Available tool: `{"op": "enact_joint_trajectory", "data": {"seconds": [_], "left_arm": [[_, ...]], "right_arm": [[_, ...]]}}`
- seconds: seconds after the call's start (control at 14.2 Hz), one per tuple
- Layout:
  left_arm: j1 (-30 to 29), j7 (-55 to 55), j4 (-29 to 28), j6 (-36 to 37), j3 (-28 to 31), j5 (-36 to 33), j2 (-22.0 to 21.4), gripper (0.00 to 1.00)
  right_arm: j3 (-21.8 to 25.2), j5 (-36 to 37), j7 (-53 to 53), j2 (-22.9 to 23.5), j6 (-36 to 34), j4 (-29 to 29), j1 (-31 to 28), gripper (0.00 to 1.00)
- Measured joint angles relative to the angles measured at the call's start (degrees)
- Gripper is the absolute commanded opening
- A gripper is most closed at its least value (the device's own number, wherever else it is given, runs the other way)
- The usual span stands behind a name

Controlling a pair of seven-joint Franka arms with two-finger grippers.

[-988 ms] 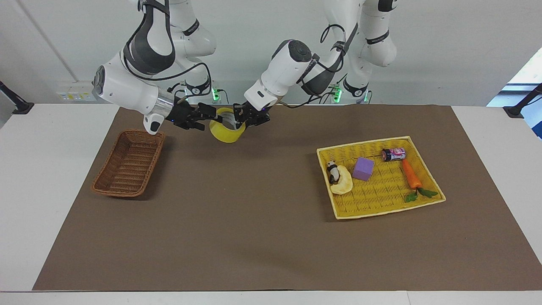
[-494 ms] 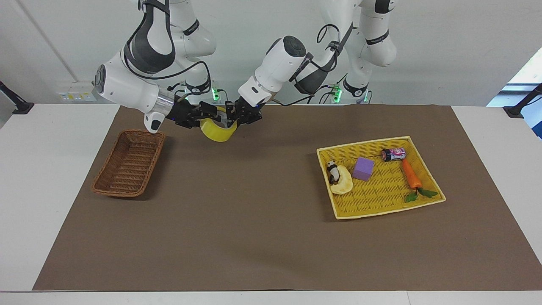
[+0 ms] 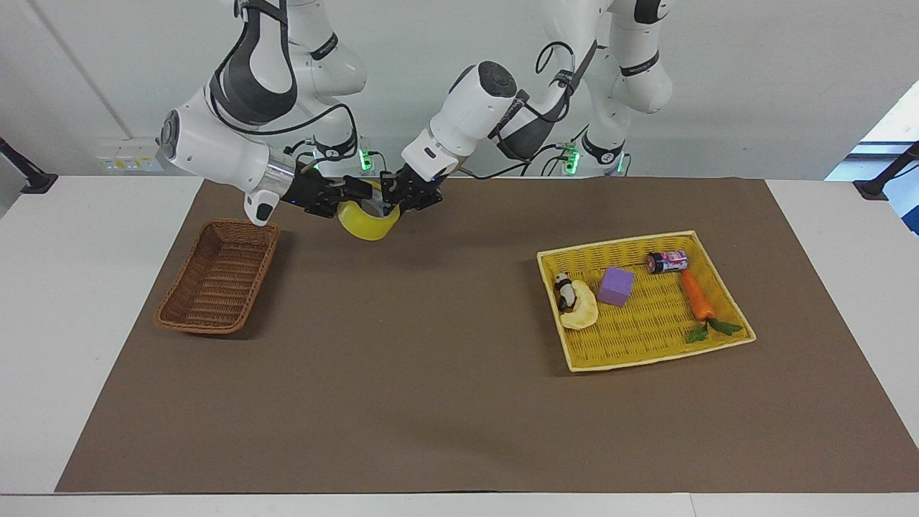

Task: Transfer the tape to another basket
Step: 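Grasp the tape with the right gripper while the left gripper releases it, then move the tape over the wicker basket while the left gripper withdraws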

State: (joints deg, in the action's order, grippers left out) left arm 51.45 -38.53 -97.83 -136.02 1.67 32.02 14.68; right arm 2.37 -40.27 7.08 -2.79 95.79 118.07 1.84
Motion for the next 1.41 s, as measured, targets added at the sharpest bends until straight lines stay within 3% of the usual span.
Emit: {"op": "enact_joint_trajectory", "data": {"seconds": [0.14, 0.42, 0.64, 0.85, 1.13, 1.41], "left_arm": [[0.0, 0.0, 0.4, 0.8, 0.2, 0.0, -0.3, 1.0], [-1.9, -0.3, 1.1, 9.1, 1.7, 0.0, -3.6, 1.0], [-8.7, -0.3, 1.2, 17.2, 2.2, 0.0, -6.3, 1.0], [-15.8, 0.0, 1.1, 23.4, 2.5, -0.6, -6.6, 1.0], [-23.8, 4.9, 1.1, 27.9, 2.6, -7.0, -6.6, 1.0], [-31.4, 16.3, 1.2, 30.2, 2.7, -15.3, -7.1, 1.0]], "right_arm": [[0.2, 0.0, 0.0, 0.1, 0.0, 0.3, -0.2, 0.0], [0.3, 1.1, 0.0, 0.3, 0.6, 0.3, -0.2, 0.0], [0.3, 3.1, 0.0, 0.6, 1.8, -0.1, -1.6, 0.0], [0.4, 7.6, 0.0, 1.4, 2.2, -1.9, -6.7, 0.0], [0.6, 15.5, 0.5, 2.9, 8.7, -3.3, -13.2, 0.0], [0.7, 15.7, 2.3, 5.5, 16.0, -3.4, -17.0, 0.0]]}}
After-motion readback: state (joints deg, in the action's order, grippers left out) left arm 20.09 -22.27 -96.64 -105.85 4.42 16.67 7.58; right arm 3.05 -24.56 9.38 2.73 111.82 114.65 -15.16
